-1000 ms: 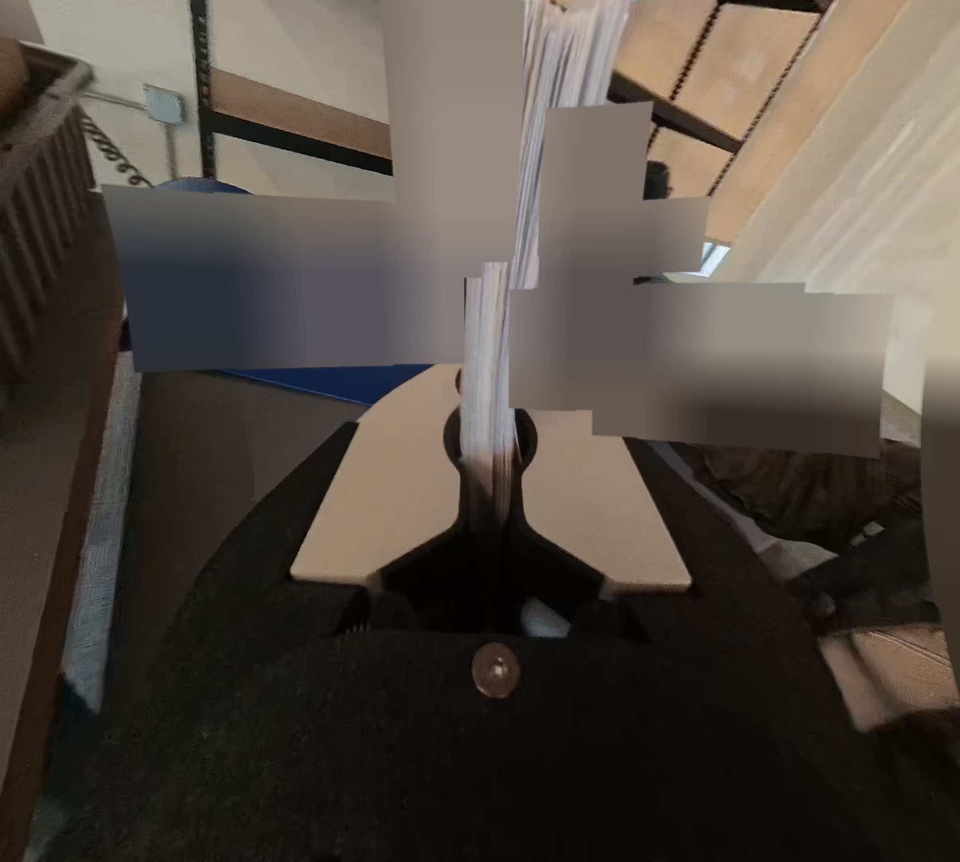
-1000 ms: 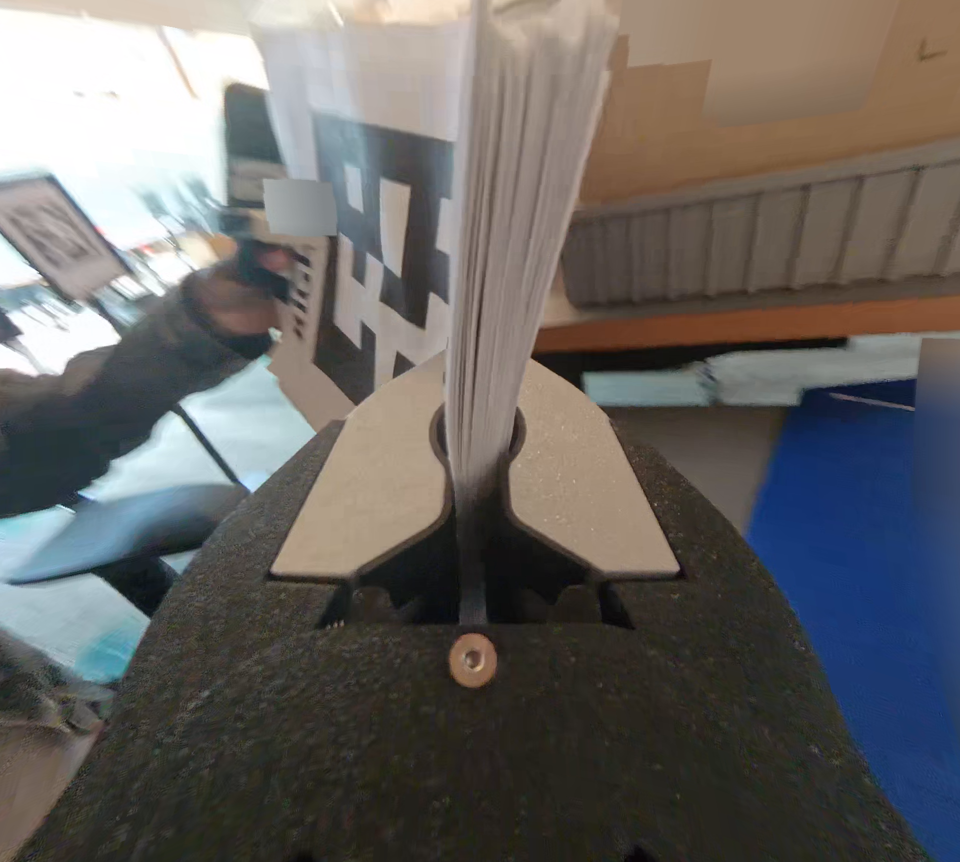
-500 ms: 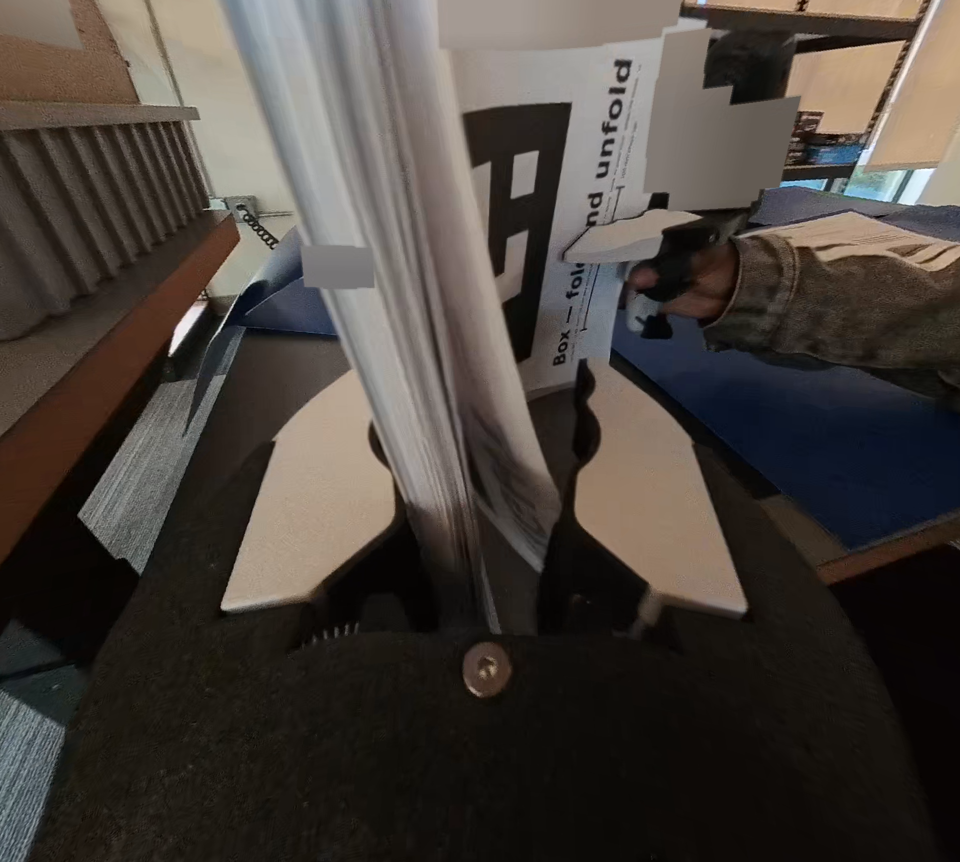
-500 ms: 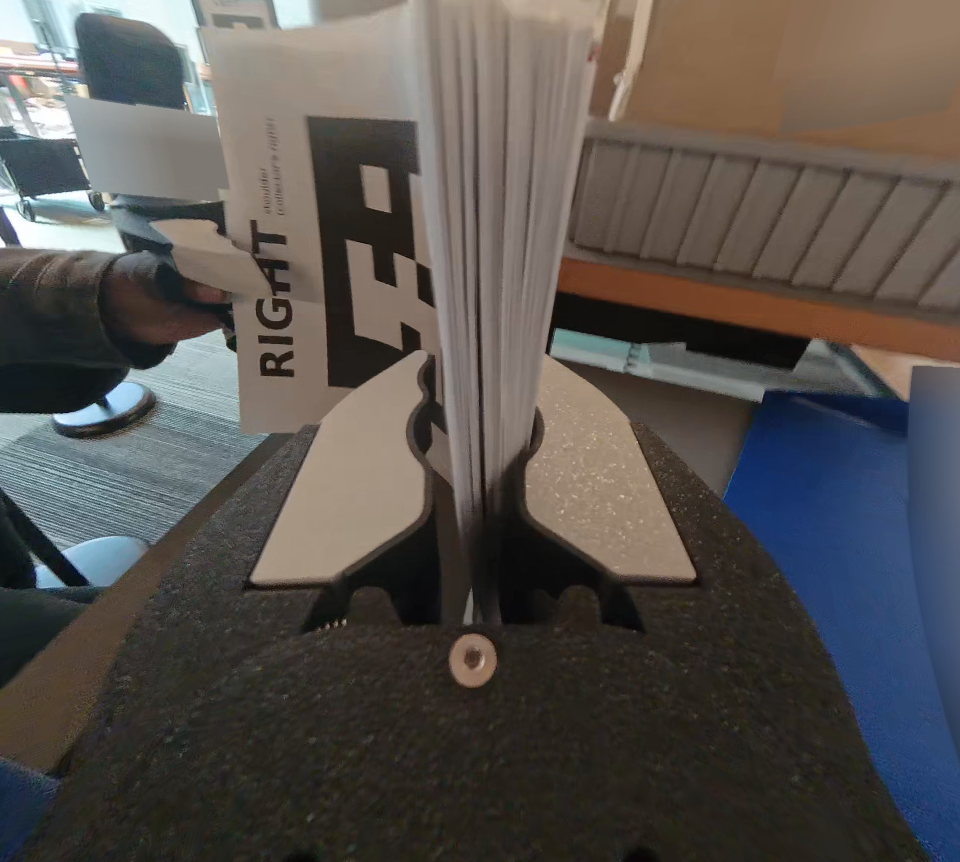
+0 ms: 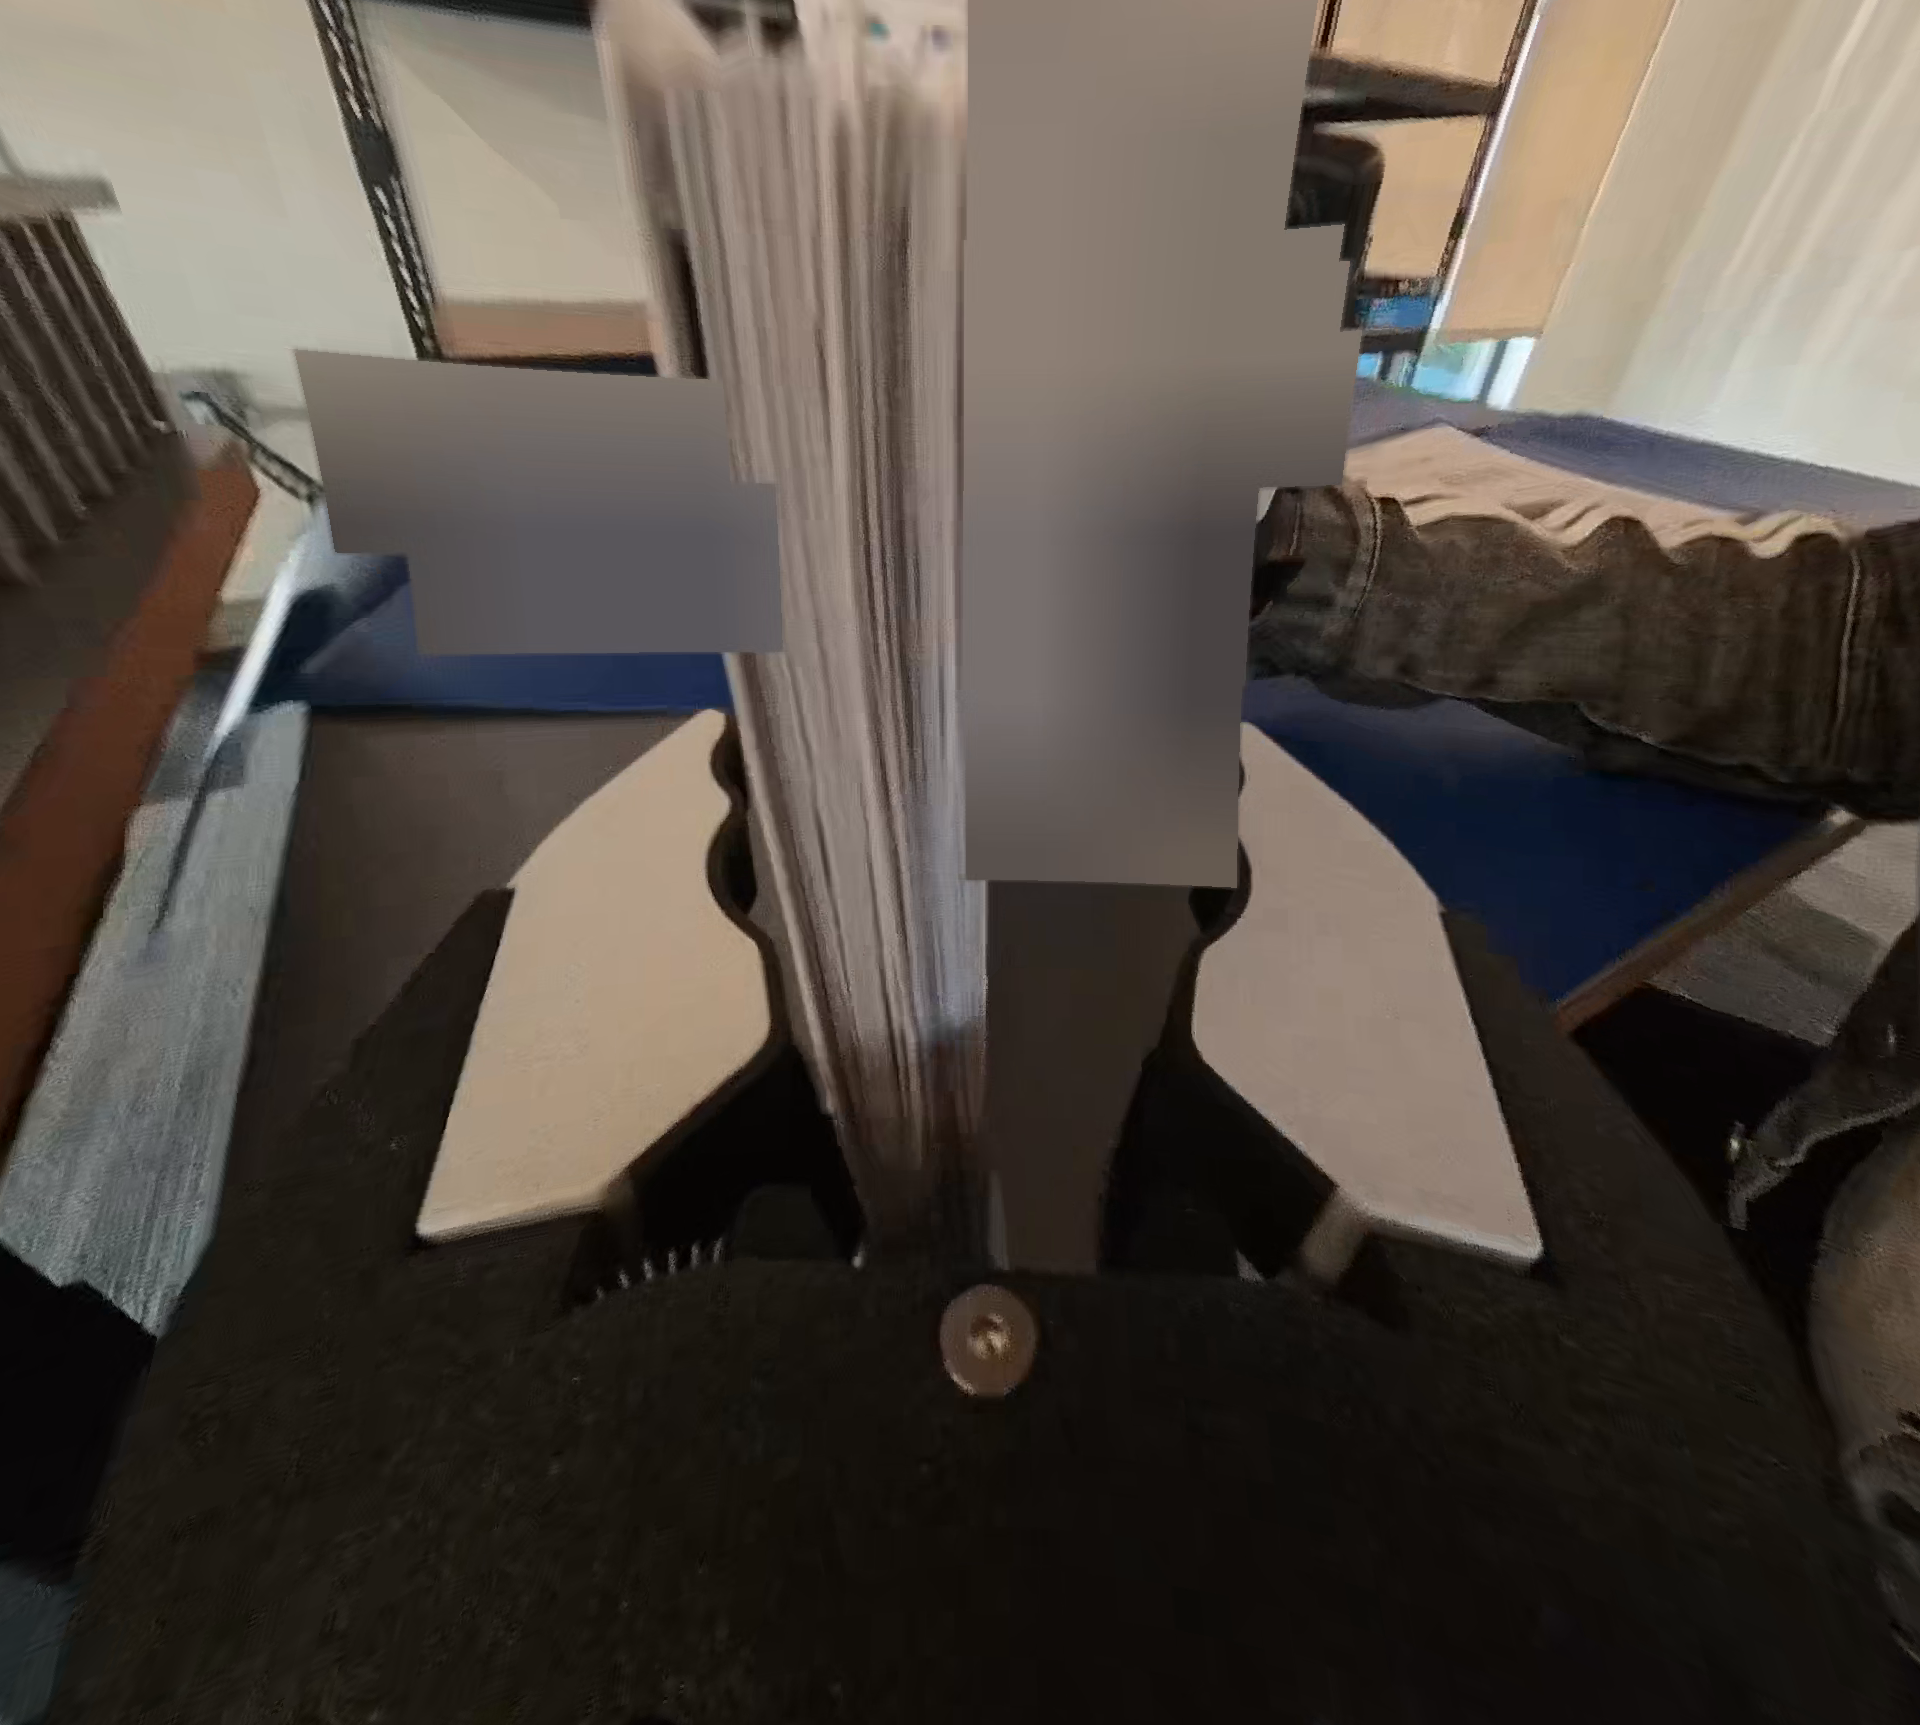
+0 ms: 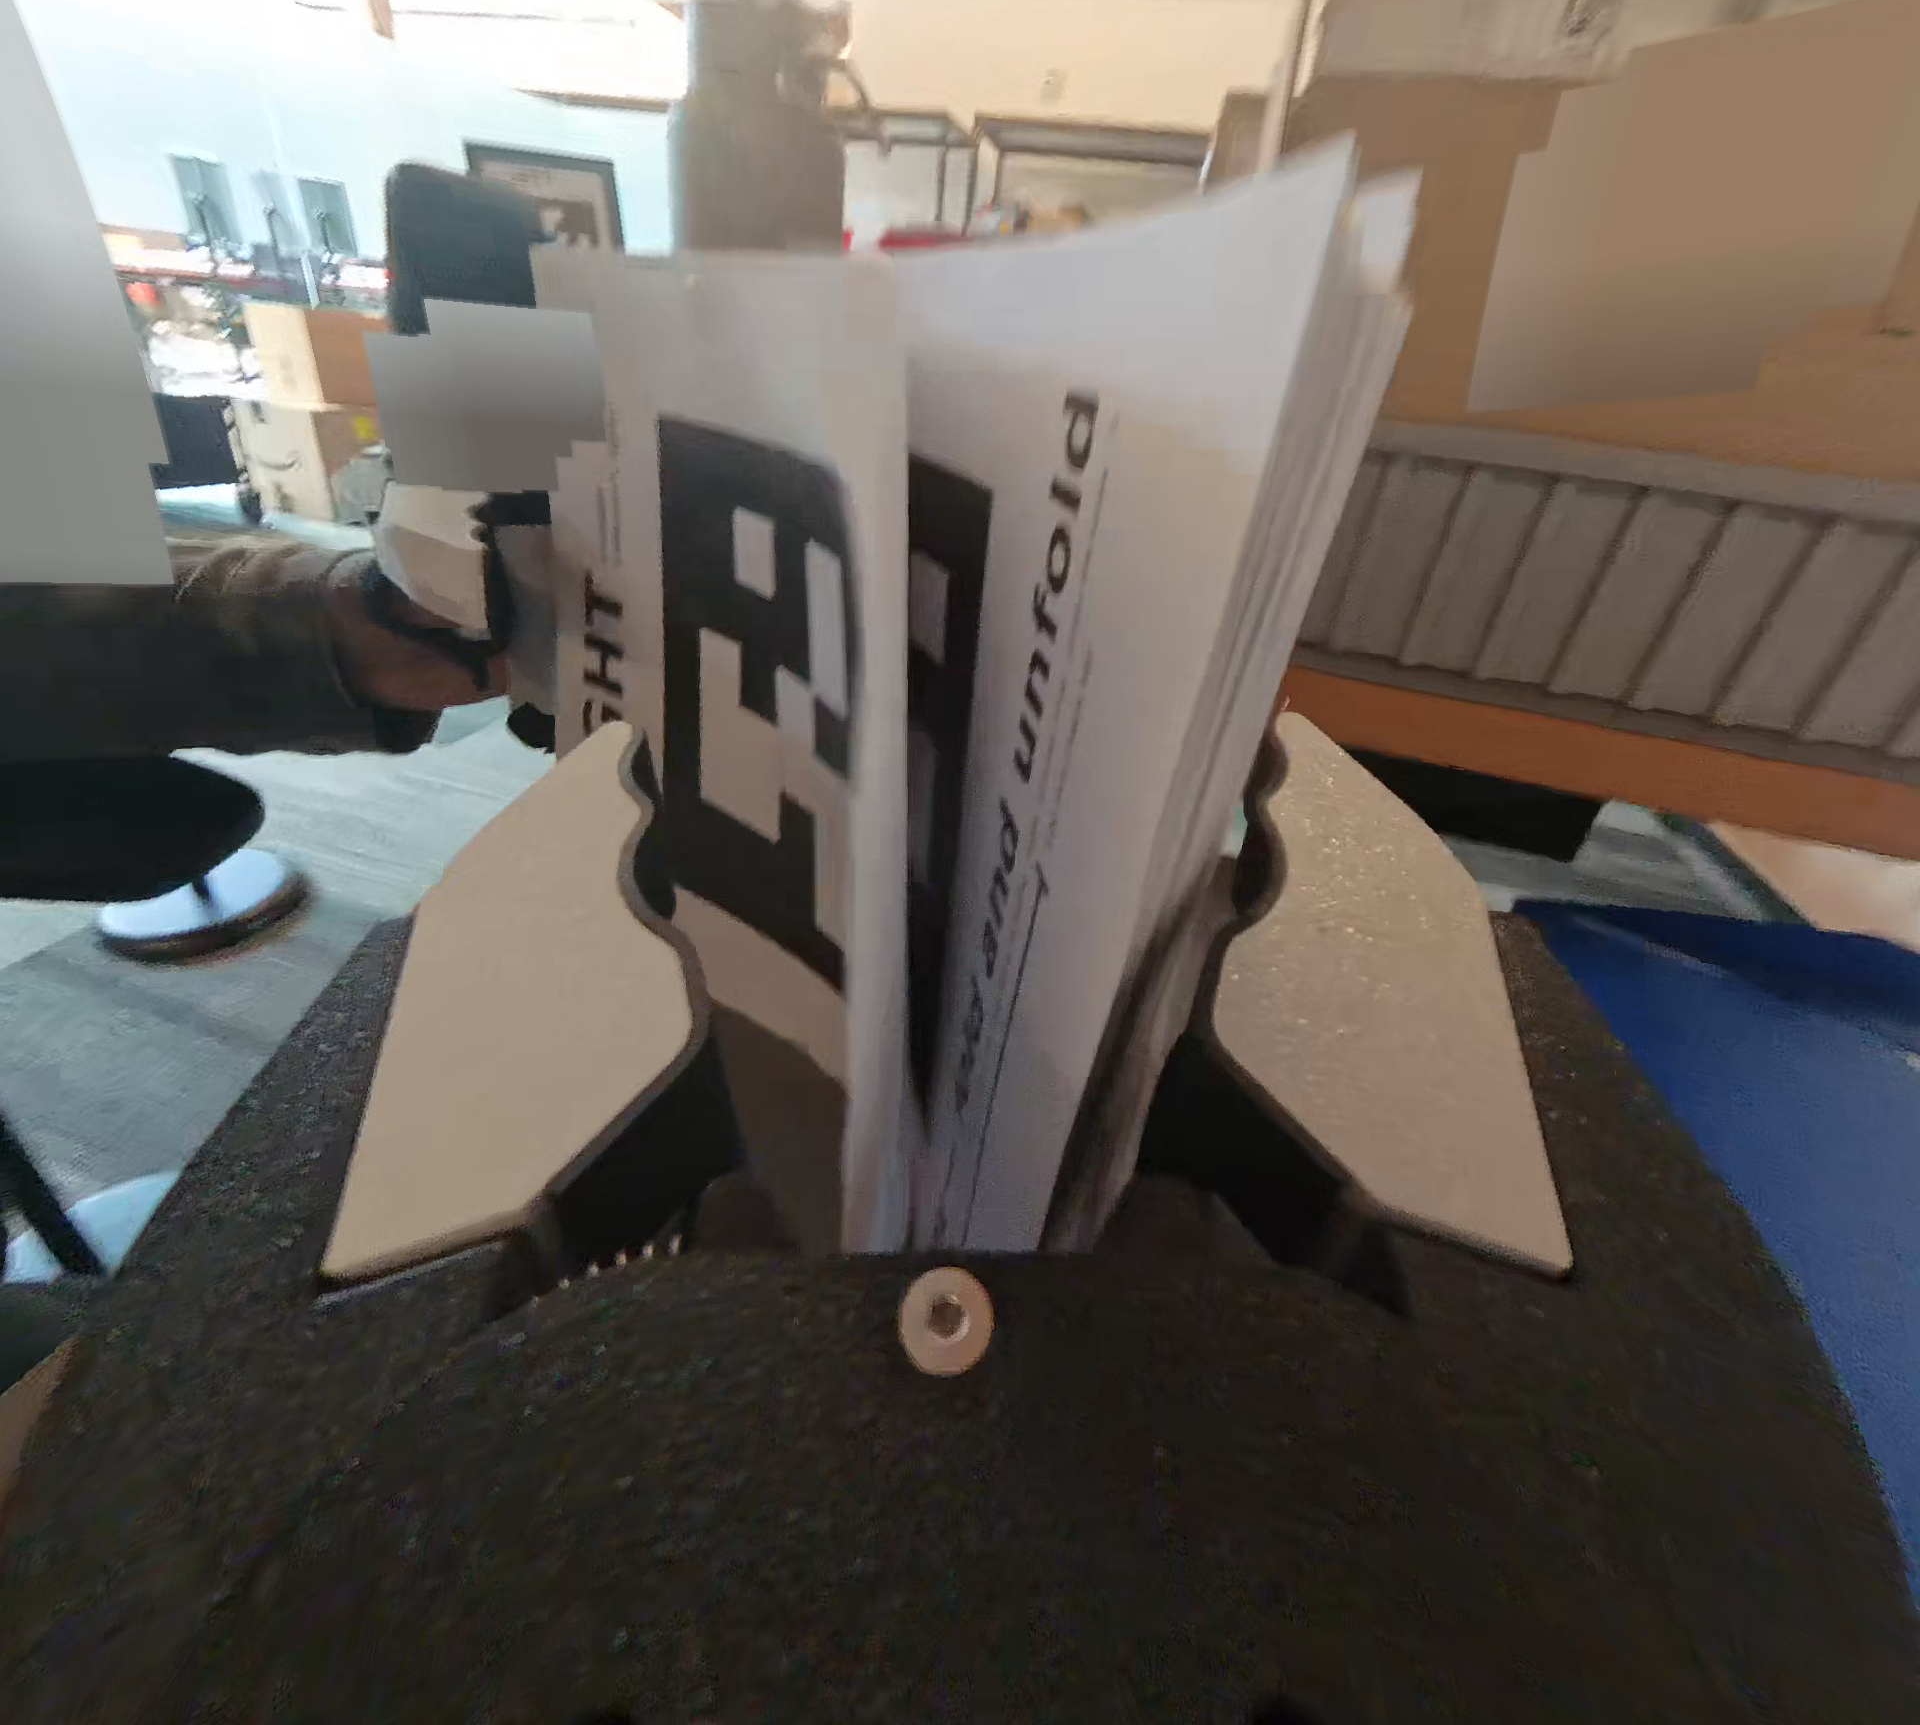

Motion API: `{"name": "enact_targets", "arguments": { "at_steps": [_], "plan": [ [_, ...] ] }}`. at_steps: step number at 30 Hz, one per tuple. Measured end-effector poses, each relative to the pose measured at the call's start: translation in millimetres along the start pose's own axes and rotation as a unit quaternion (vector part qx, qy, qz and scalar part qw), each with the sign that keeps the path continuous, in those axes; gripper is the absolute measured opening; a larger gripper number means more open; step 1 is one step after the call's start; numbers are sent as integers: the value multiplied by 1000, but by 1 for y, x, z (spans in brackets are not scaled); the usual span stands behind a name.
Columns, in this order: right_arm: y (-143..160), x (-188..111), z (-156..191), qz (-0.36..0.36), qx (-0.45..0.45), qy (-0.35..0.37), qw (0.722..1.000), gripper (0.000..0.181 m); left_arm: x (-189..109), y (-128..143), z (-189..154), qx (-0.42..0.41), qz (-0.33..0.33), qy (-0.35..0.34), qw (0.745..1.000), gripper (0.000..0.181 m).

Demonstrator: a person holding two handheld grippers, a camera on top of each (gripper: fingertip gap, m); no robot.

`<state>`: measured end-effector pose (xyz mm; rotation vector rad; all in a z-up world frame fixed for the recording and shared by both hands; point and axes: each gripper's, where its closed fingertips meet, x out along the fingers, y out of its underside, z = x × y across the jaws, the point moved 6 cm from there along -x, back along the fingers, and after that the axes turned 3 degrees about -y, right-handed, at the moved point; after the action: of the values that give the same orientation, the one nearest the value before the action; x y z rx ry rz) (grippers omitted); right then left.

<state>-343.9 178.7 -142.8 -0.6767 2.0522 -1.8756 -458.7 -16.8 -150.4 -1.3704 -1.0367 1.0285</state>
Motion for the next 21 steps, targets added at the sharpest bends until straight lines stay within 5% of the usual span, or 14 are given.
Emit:
{"name": "enact_targets", "arguments": {
  "at_steps": [3,5,8,11,16,19,21],
  "plan": [
    [-9,-5,-5,-35,10,9,999,99,-9,-22,2,11,-94,-16,995,97],
    [-6,3,-4,-30,11,19,999,107,2,-13,-6,6,-58,20,998,81],
    [-5,-1,-9,-13,-9,19,1000,90,4,-10,-6,23,-49,18,998,62],
    [-4,-13,-19,-27,23,0,999,88,-8,-12,4,21,-60,2,998,69],
    [0,4,-12,-51,35,-69,996,97,0,-5,-3,0,-51,59,997,54],
    [3,15,-13,13,-11,-35,999,83,-4,-5,0,28,-42,47,998,37],
    [1,13,-14,-14,0,-50,999,69,-9,-5,1,25,-48,63,997,29]
  ]
}}
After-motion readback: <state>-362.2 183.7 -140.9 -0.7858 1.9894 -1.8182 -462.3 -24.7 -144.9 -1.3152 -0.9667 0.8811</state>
